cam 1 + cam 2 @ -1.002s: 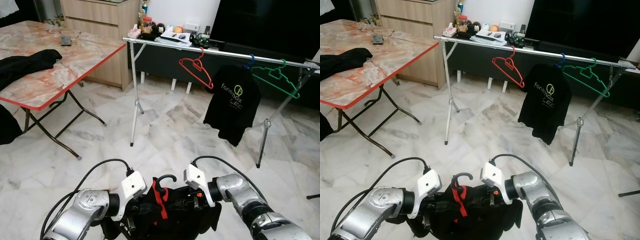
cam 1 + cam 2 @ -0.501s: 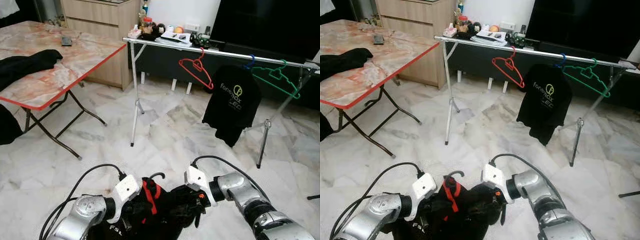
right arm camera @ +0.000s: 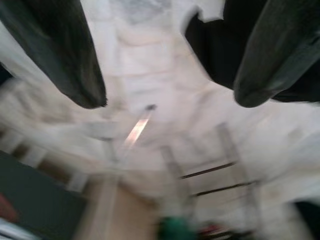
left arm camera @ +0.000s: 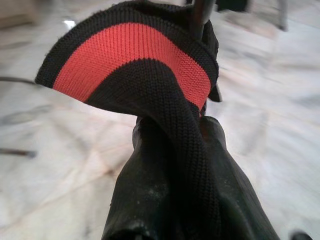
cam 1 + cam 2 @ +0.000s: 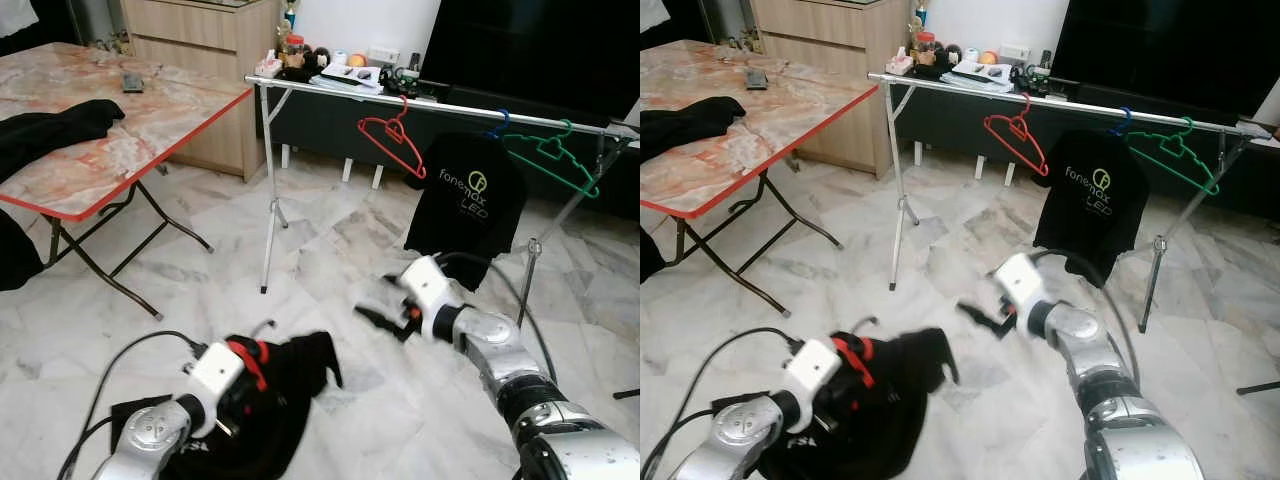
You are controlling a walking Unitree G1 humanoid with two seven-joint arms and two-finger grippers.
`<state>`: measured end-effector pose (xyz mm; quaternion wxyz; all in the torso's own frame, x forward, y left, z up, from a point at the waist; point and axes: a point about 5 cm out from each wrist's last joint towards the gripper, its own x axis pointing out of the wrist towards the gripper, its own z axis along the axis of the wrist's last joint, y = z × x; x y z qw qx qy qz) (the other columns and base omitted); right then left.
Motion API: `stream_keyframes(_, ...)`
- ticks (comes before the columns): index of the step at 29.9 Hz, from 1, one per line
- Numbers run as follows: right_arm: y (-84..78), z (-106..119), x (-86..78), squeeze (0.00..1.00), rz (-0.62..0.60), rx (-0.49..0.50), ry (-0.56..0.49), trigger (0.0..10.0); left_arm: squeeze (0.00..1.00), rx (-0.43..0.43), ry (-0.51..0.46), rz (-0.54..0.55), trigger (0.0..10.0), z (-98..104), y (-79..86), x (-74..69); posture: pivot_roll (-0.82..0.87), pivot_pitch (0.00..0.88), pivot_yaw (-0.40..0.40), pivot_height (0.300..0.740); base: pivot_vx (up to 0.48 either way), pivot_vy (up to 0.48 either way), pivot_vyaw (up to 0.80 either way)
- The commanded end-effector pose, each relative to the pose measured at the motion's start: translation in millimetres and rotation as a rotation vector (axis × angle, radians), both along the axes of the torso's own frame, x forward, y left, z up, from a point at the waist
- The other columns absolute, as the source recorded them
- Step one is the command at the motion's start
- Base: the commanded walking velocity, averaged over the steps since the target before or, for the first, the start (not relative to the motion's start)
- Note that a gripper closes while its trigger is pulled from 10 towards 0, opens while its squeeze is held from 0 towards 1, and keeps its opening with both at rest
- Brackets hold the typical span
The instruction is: Hang hanger
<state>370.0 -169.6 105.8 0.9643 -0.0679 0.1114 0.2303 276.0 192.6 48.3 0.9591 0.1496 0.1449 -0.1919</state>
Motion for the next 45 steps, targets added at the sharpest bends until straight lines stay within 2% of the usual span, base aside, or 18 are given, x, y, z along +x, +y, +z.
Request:
stream_keyframes(1,-7.7,-26,-11.5,0.0,-0.134,0.037,0.098,10.0,0.0,-0.007,-0.043,0.033,10.0,4,2.7,-0.4,0.14,0.024,-0.066,0.74,0.0,0.0,0.0)
stream_keyframes(2,-9.3,-38,-17.8,0.0,-0.186,0.049,0.133,10.0,0.0,-0.007,-0.056,0.048,10.0,5,5.0,-1.5,0.14,0.026,-0.064,0.74,0.0,0.0,0.0)
stream_keyframes(3,-9.0,-64,-34.6,0.0,-0.263,0.058,0.217,10.0,0.0,-0.01,-0.076,0.081,10.0,6,9.5,-4.6,0.14,0.024,-0.062,0.74,0.0,0.0,0.0)
stream_keyframes(6,-7.5,-91,-55.7,0.0,-0.321,0.056,0.302,10.0,0.0,-0.014,-0.096,0.112,10.0,6,13.0,-9.1,0.15,0.029,-0.059,0.74,0.0,0.0,0.0)
stream_keyframes(7,-6.9,-106,-69.3,0.0,-0.345,0.03,0.347,10.0,0.0,-0.026,-0.107,0.136,10.0,6,15.0,-12.3,0.15,0.022,-0.058,0.74,0.0,0.0,0.0)
stream_keyframes(8,-6.9,-106,-69.3,0.0,-0.345,0.03,0.347,10.0,0.0,-0.026,-0.107,0.136,10.0,6,15.0,-12.3,0.15,0.022,-0.058,0.74,0.0,0.0,0.0)
stream_keyframes(10,-9.6,-138,-104.0,0.0,-0.482,0.068,0.483,10.0,0.0,-0.072,-0.135,0.171,10.0,8,18.8,-22.5,0.14,0.011,-0.055,0.74,0.0,0.0,0.0)
stream_keyframes(14,-12.6,-147,-115.4,0.0,-0.518,0.052,0.512,10.0,0.0,-0.086,-0.135,0.185,10.0,6,19.6,-27.7,0.15,0.003,-0.054,0.74,0.0,0.0,0.0)
stream_keyframes(15,-16.6,-160,-134.1,0.0,-0.6,0.073,0.582,10.0,0.0,-0.108,-0.125,0.207,10.0,2,19.6,-36.6,0.14,0.0,-0.054,0.74,0.0,0.0,0.0)
stream_keyframes(16,-17.0,-166,-142.2,0.0,-0.626,0.085,0.615,10.0,0.0,-0.117,-0.115,0.217,10.0,0,19.2,-39.9,0.14,0.0,-0.056,0.74,0.0,0.0,0.0)
stream_keyframes(22,-8.6,-182,-168.3,0.0,-0.593,0.067,0.696,10.0,0.0,-0.148,-0.096,0.282,10.0,-6,19.5,-47.9,0.15,0.0,-0.065,0.74,0.0,0.0,0.0)
stream_keyframes(28,-4.3,-187,-176.6,0.0,-0.55,0.027,0.722,10.0,0.0,-0.145,-0.1,0.328,10.0,-7,23.9,-49.5,0.15,0.0,-0.059,0.74,0.254,0.0,0.0)
stream_keyframes(37,-1.8,-187,-176.0,0.0,-0.56,0.029,0.731,10.0,0.0,-0.144,-0.075,0.387,10.0,-11,35.0,-53.9,0.15,0.0,-0.033,0.74,0.349,0.0,0.0)
stream_keyframes(45,0.8,-186,-173.5,0.0,-0.554,0.018,0.726,10.0,0.0,-0.152,-0.081,0.387,10.0,-9,32.6,-47.3,0.16,0.0,-0.031,0.74,0.36,0.0,0.0)
